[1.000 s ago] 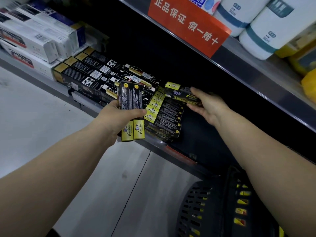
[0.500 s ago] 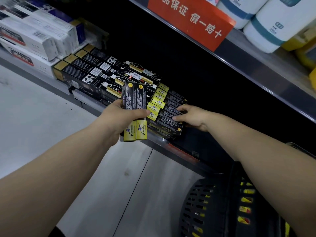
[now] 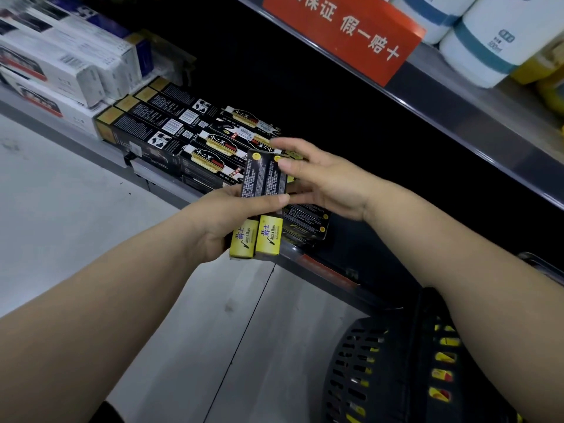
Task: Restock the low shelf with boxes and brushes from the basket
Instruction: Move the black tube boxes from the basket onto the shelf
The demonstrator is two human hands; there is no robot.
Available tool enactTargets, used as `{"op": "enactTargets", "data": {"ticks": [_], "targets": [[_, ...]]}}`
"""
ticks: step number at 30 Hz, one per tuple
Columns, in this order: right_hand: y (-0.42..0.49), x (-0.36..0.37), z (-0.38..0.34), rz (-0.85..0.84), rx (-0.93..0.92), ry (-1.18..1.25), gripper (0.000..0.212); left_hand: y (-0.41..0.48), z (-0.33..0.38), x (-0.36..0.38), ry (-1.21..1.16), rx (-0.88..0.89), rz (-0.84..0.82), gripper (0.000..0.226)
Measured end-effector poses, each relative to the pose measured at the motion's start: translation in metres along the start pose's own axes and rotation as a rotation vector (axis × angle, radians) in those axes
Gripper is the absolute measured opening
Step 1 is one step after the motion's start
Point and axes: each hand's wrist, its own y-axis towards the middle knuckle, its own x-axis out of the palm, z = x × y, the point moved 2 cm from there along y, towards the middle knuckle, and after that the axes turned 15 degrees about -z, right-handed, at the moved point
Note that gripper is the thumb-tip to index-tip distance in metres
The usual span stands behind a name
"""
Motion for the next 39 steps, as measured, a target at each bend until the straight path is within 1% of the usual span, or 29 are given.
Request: {"op": "enactTargets", "data": {"ticks": [3, 5, 7, 9, 10, 12, 13, 15, 17, 20, 23, 25, 27, 29, 31, 32, 33, 36, 37, 38, 39], "targets": [[-0.005, -0.008, 0.001, 0.026, 0.063, -0.005, 0.034, 0.000, 0.001, 0.004, 0.001, -0.021, -0.025, 0.038], [-0.011, -0.021, 0.001, 0.104, 0.073, 0.030, 0.023, 0.002, 0.000, 0.002, -0.018, 0.011, 0.047, 0.037], [-0.014, -0.040, 0.003, 0.290, 0.016, 0.119, 0.014, 0.003, 0.001, -0.004, -0.045, 0.063, 0.181, 0.034], [-0.017, -0.061, 0.010, 0.526, -0.046, 0.280, 0.008, 0.004, 0.003, -0.009, -0.045, 0.101, 0.289, 0.026], [-0.018, -0.069, 0.014, 0.627, -0.062, 0.351, 0.008, 0.004, 0.003, -0.010, -0.045, 0.107, 0.309, 0.024], [-0.019, -0.079, 0.026, 0.755, -0.040, 0.399, 0.022, 0.003, 0.002, -0.009, -0.038, 0.100, 0.296, 0.026], [-0.018, -0.081, 0.032, 0.786, -0.010, 0.385, 0.028, 0.003, 0.001, -0.007, -0.026, 0.090, 0.282, 0.029], [-0.014, -0.080, 0.043, 0.799, 0.064, 0.328, 0.034, 0.003, 0.000, -0.005, 0.004, 0.073, 0.265, 0.035], [-0.010, -0.073, 0.053, 0.765, 0.152, 0.229, 0.038, 0.003, -0.001, -0.004, 0.021, 0.060, 0.265, 0.037], [-0.005, -0.064, 0.063, 0.657, 0.332, -0.025, 0.037, 0.003, 0.000, -0.003, 0.015, 0.048, 0.267, 0.035], [-0.003, -0.063, 0.068, 0.546, 0.451, -0.212, 0.046, 0.005, -0.001, -0.001, 0.008, 0.051, 0.269, 0.033], [-0.003, -0.065, 0.068, 0.498, 0.479, -0.342, 0.048, 0.007, -0.002, 0.000, 0.010, 0.055, 0.276, 0.032], [-0.003, -0.065, 0.068, 0.448, 0.487, -0.407, 0.051, 0.008, -0.002, 0.000, 0.000, 0.052, 0.280, 0.030], [-0.003, -0.064, 0.067, 0.413, 0.510, -0.450, 0.054, 0.008, -0.001, 0.001, -0.050, 0.035, 0.274, 0.025], [-0.003, -0.063, 0.059, 0.392, 0.530, -0.561, 0.061, 0.007, -0.001, 0.001, -0.118, 0.017, 0.263, 0.025], [-0.003, -0.061, 0.051, 0.376, 0.498, -0.629, 0.066, 0.008, 0.000, 0.000, -0.138, 0.010, 0.254, 0.026], [-0.003, -0.056, 0.041, 0.340, 0.416, -0.666, 0.071, 0.008, 0.000, 0.000, -0.143, 0.006, 0.241, 0.026], [-0.004, -0.027, 0.007, 0.108, 0.114, -0.669, 0.094, 0.011, -0.001, 0.000, -0.080, 0.003, 0.218, 0.023], [-0.003, -0.016, 0.000, 0.039, 0.054, -0.720, 0.095, 0.012, -0.001, 0.000, -0.054, 0.002, 0.208, 0.021], [-0.002, -0.006, -0.005, -0.008, 0.016, -0.782, 0.089, 0.013, -0.001, 0.000, -0.035, 0.003, 0.193, 0.020], [-0.001, 0.000, -0.008, -0.036, -0.002, -0.838, 0.077, 0.013, -0.001, 0.001, -0.024, 0.005, 0.173, 0.021]]}}
